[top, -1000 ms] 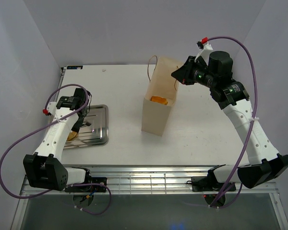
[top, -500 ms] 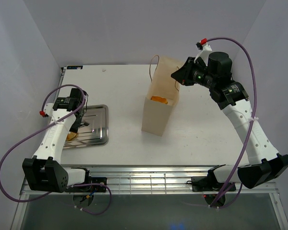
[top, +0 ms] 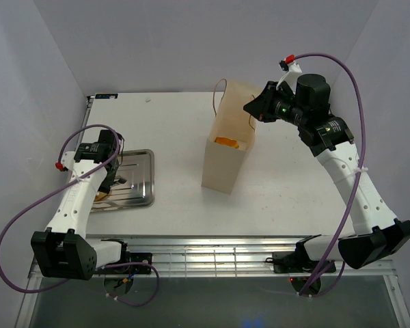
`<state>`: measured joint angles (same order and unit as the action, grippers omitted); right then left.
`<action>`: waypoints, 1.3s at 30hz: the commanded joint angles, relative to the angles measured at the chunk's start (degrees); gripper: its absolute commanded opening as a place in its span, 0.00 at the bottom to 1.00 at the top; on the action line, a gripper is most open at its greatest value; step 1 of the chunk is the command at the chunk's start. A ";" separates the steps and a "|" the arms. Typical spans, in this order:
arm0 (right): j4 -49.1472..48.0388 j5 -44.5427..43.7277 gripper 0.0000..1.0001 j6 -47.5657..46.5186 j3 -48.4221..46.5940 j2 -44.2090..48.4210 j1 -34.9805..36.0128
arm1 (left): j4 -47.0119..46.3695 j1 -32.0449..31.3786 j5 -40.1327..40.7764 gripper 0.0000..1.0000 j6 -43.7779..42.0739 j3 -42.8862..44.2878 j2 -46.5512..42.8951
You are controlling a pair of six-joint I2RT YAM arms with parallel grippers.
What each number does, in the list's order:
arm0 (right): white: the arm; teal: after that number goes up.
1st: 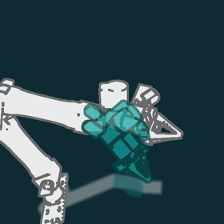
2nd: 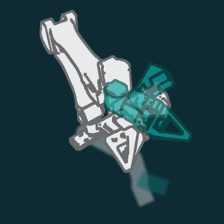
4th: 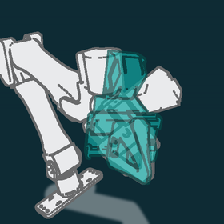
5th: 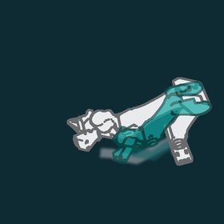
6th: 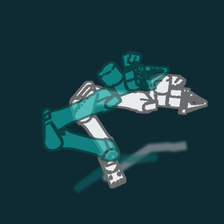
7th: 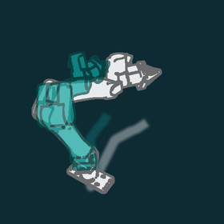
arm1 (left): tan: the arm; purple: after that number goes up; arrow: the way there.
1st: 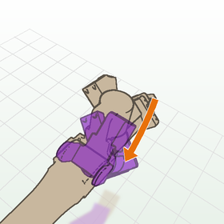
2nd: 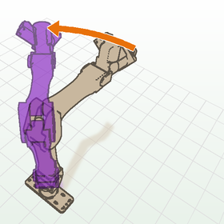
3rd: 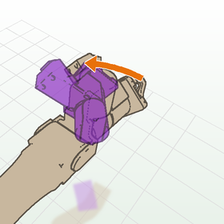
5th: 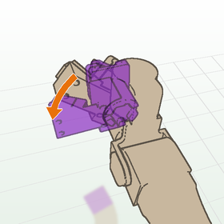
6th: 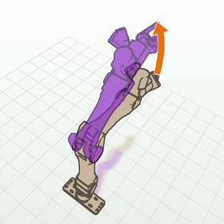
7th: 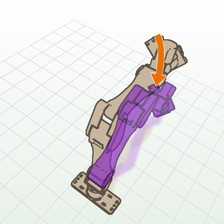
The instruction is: Place the fake bread into the paper bag
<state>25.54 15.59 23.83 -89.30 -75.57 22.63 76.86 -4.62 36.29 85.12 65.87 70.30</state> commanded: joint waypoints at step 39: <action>-1.28 1.10 0.12 0.25 -1.67 0.95 0.48 | -0.39 1.99 -1.22 0.55 -1.01 -4.78 2.38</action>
<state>25.56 16.25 24.01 -89.32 -75.57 22.63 76.73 -3.20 35.09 84.93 61.47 72.90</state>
